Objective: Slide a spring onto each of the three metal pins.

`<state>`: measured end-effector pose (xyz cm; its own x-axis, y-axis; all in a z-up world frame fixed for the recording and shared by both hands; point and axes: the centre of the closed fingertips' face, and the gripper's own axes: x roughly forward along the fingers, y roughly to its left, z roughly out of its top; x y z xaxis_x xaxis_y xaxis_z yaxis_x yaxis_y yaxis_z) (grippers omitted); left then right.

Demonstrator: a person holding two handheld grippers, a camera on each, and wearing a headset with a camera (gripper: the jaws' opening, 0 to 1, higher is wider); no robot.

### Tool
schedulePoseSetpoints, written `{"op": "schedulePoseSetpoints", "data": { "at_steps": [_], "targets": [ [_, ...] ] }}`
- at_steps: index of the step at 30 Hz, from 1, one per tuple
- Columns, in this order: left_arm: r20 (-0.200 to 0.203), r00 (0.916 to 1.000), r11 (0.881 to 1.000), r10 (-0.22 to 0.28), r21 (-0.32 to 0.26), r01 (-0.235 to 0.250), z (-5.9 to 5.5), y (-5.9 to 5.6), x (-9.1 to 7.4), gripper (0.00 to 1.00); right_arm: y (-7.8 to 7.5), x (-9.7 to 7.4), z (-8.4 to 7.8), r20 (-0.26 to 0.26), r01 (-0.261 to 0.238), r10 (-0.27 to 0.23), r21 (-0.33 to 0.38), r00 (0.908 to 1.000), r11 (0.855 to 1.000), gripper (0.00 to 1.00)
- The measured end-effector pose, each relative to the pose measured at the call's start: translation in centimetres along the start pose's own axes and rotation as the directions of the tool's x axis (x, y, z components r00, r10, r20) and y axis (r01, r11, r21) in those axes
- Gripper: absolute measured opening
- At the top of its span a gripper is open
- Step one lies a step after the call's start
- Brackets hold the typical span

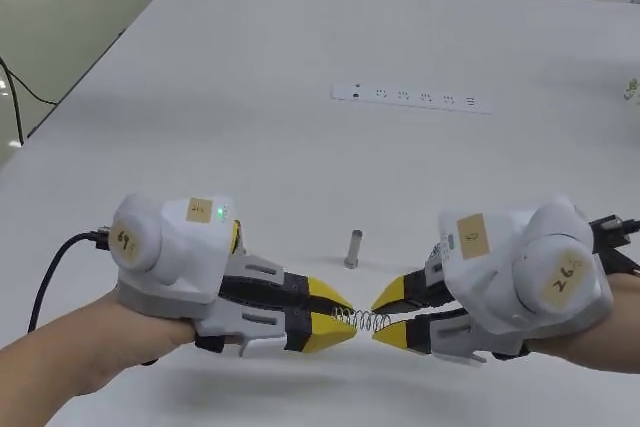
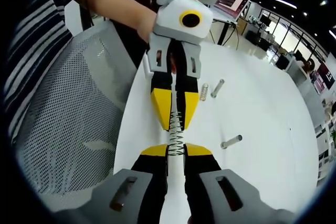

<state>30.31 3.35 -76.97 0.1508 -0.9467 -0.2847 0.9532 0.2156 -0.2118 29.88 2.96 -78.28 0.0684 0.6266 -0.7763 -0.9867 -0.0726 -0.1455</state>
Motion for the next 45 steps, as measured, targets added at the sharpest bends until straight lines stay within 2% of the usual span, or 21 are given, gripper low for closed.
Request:
{"op": "schedulePoseSetpoints", "data": {
  "at_steps": [9, 13, 18, 23, 29, 36, 45],
  "targets": [
    [-0.004, 0.9999, 1.0, -0.012, -0.003, 0.012, 0.0, -0.1, 0.0, 0.02, 0.1, 0.0, -0.1, 0.011, -0.002, 0.002, 0.012, 0.9999, 1.0, 0.08],
    [-0.002, 0.9999, 1.0, -0.014, -0.006, 0.014, 0.1, -0.1, 0.0, 0.02, -0.1, -0.1, -0.3, 0.013, 0.003, -0.004, 0.032, 0.9999, 0.999, 0.16],
    [-0.006, 0.9999, 1.0, -0.014, -0.004, 0.014, 0.0, -0.1, 0.0, 0.02, 0.3, 0.0, -1.0, 0.001, -0.004, 0.004, 0.035, 1.0, 0.999, 0.13],
    [-0.007, 0.9998, 1.0, -0.019, -0.005, 0.019, 0.0, -0.3, 0.0, 0.02, 0.3, 0.0, -0.7, 0.023, -0.002, 0.001, 0.038, 0.9997, 0.999, 0.12],
    [-0.009, 0.9998, 1.0, -0.019, -0.005, 0.019, 0.0, -0.3, 0.0, 0.02, 0.4, 0.0, -0.5, 0.025, -0.005, 0.005, 0.016, 0.9997, 1.0, 0.07],
    [-0.017, 0.9997, 1.0, -0.016, -0.007, 0.016, -0.3, -0.2, -0.1, 0.02, 0.0, -1.1, 0.5, 0.041, 0.004, -0.003, -0.023, 0.9992, 1.0, 0.07],
    [-0.038, 0.9993, 1.0, -0.004, 0.009, 0.004, -0.7, 0.1, 0.0, 0.02, -0.3, -2.1, 3.2, 0.113, 0.0, 0.004, -0.037, 0.9936, 0.999, 0.07]
  ]
}}
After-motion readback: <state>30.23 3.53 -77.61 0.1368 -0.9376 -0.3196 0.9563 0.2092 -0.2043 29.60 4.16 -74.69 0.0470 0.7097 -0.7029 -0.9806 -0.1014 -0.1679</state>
